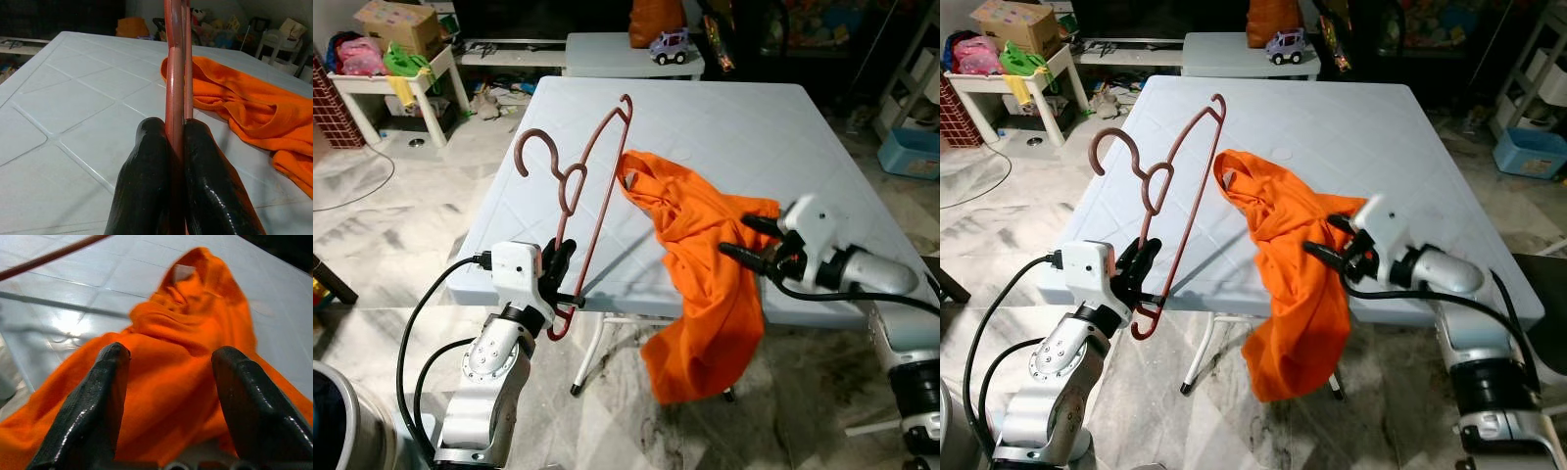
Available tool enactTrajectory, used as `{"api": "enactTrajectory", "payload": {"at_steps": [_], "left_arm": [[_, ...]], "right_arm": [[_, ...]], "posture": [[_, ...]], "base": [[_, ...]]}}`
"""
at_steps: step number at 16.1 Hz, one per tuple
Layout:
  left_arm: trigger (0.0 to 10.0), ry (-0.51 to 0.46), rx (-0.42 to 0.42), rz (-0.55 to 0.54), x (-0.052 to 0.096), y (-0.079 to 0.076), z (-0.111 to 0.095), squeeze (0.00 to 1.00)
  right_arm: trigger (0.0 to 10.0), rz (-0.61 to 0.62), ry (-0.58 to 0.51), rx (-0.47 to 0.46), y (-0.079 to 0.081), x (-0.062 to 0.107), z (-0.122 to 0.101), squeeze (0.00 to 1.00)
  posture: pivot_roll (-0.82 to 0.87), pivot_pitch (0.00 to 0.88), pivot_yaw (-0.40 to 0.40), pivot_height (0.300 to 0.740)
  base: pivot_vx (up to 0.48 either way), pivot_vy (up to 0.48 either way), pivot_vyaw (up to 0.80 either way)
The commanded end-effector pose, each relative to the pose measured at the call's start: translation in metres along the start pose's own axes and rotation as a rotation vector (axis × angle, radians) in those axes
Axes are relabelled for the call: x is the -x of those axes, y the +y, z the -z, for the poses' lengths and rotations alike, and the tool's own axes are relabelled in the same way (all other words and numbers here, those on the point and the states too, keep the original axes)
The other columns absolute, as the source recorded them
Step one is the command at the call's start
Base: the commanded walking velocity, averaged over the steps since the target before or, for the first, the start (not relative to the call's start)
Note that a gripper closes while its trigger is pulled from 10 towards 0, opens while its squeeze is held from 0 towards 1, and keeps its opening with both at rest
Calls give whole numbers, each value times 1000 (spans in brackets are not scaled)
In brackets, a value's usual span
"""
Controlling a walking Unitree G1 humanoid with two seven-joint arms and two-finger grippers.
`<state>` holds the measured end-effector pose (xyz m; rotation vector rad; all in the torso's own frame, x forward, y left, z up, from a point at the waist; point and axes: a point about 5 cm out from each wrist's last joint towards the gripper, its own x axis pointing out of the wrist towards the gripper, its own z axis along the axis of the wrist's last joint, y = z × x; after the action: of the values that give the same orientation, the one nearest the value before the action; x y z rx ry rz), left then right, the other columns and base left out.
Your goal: Hang hanger
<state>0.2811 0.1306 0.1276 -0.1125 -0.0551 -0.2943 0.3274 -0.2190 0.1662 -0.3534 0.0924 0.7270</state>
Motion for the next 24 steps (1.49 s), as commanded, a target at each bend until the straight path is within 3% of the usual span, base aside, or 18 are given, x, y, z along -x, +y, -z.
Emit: {"api": "enactTrajectory", "payload": {"at_steps": [1,4,7,9,10,14,15,16,18,19,21,24], "left_arm": [[10000,38,2,10,1,1,7,0],[10000,45,1,23,0,1,8,0],[10000,49,-2,32,-1,0,9,0],[10000,52,-4,38,-1,-1,9,0],[10000,54,-3,41,-1,-1,9,0],[10000,56,0,49,-1,-2,10,0],[10000,57,1,49,-1,-2,10,0],[10000,58,1,49,-1,-2,10,0],[10000,59,1,49,0,-3,11,0],[10000,60,1,48,0,-2,11,0],[10000,62,2,48,0,-3,11,0],[10000,62,3,44,0,-3,11,0]], "right_arm": [[10000,57,-7,-95,7,6,11,1000],[10000,106,25,-170,23,10,26,1000],[10000,181,39,-182,26,8,32,1000],[10000,261,57,-245,32,4,41,1000],[10000,270,59,-310,43,1,47,1000],[10000,237,38,-472,71,-15,51,1000],[4549,228,32,-511,80,-22,52,1000],[0,232,32,-526,83,-24,53,1000],[0,228,46,-557,95,-34,54,847],[0,241,37,-581,96,-40,51,0],[0,287,22,-607,93,-50,45,0],[0,360,-35,-656,73,-66,29,0]], "posture": [[35,53,-6,740],[24,52,-2,740],[22,48,2,740],[21,48,4,740],[19,47,4,740],[18,50,4,740],[19,51,4,740],[19,51,5,740],[21,53,5,740],[23,57,3,740],[22,59,2,740],[30,59,0,740]], "base": [[0,0,0],[0,0,0],[0,0,0],[0,0,0],[0,0,0],[0,0,0],[0,0,0],[0,0,0],[0,0,0],[0,0,0],[0,0,0],[0,0,0]]}}
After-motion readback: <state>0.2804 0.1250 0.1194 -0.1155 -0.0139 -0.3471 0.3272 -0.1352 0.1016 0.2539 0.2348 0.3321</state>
